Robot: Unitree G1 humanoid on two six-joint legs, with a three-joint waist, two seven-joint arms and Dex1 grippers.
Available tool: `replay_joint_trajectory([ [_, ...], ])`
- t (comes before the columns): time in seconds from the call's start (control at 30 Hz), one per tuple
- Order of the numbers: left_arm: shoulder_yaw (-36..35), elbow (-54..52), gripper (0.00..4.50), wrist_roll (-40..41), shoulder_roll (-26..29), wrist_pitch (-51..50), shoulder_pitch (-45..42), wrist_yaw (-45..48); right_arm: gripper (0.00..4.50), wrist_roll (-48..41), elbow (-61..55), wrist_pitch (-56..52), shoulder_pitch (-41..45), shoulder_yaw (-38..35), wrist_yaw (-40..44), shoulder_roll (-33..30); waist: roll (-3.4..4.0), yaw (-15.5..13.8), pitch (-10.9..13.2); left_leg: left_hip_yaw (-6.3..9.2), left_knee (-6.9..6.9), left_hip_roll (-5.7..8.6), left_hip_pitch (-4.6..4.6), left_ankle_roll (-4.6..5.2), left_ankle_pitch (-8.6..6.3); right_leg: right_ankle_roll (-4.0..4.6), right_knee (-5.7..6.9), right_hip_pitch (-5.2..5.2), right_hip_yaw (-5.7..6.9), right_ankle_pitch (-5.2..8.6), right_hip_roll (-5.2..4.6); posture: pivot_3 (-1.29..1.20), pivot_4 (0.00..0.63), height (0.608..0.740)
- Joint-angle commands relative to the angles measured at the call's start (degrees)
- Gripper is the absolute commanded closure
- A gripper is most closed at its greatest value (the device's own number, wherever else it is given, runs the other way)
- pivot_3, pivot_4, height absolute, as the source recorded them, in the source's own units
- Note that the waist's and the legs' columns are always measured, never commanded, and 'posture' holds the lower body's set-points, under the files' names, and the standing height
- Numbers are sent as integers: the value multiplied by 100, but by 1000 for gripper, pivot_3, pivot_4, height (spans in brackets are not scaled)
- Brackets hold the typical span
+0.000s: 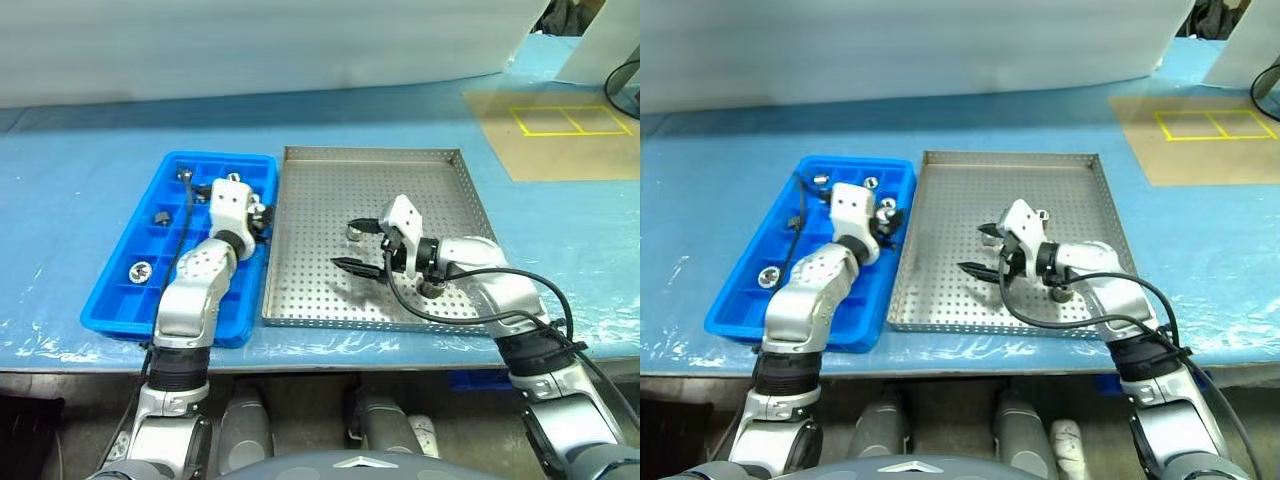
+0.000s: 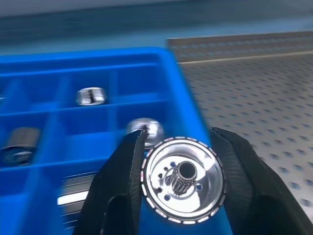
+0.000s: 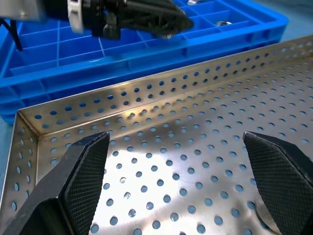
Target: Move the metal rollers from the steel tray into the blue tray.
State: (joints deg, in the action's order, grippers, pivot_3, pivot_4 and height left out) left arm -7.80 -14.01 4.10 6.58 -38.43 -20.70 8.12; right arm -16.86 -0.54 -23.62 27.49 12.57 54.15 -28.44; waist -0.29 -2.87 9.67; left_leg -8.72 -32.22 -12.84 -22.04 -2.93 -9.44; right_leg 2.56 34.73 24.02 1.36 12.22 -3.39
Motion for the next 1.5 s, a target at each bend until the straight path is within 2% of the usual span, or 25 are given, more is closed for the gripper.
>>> replay_joint_trajectory([
  [0.03, -261, -586, 2758, -20, -26, -34, 101, -392, 0, 74, 259, 323, 299, 117, 282, 142, 0, -97, 0, 0, -1, 2, -3, 1, 0, 0, -2, 0, 0, 0, -2, 146, 150, 740],
  [0.37, -389, -983, 2758, 64, -72, -231, 514, -763, 0, 267, 806, 608, 610, 190, 630, 409, -2, -419, 1, 3, -3, 2, -13, 1, -1, 0, -2, 6, 3, 0, -4, 201, 150, 740],
  [1.0, -528, -273, 2758, 235, -36, -201, 615, -888, 0, 310, 603, 507, 433, 96, 594, 349, -2, -437, 1, 4, 0, 1, -13, -2, 0, -2, -1, 10, 3, 0, -2, 187, 150, 740],
  [1.07, -524, -238, 1990, 263, -41, -196, 604, -884, 0, 313, 589, 509, 418, 90, 576, 343, -2, -437, 1, 4, 0, 2, -13, -2, 0, -2, -1, 10, 3, 0, -3, 187, 150, 740],
  [1.1, -518, -224, 1784, 273, -45, -204, 591, -888, 0, 313, 578, 509, 405, 87, 568, 338, -2, -438, 1, 4, 0, 1, -13, -2, 0, -2, -1, 10, 3, 0, -3, 187, 150, 740],
  [1.27, -475, -116, 68, 292, -47, -166, 424, -898, 0, 320, 575, 509, 390, 71, 526, 337, -2, -426, 1, 4, 0, 1, -12, -2, 0, -2, -1, 10, 3, 0, -3, 142, 150, 740],
  [1.5, -156, -165, 28, 712, -42, 217, -46, -241, 0, 253, 334, 369, 258, -87, 378, 253, -2, -428, 1, 3, 0, 2, -14, -3, 0, -2, -1, 11, 2, 0, -3, 74, 150, 740],
])
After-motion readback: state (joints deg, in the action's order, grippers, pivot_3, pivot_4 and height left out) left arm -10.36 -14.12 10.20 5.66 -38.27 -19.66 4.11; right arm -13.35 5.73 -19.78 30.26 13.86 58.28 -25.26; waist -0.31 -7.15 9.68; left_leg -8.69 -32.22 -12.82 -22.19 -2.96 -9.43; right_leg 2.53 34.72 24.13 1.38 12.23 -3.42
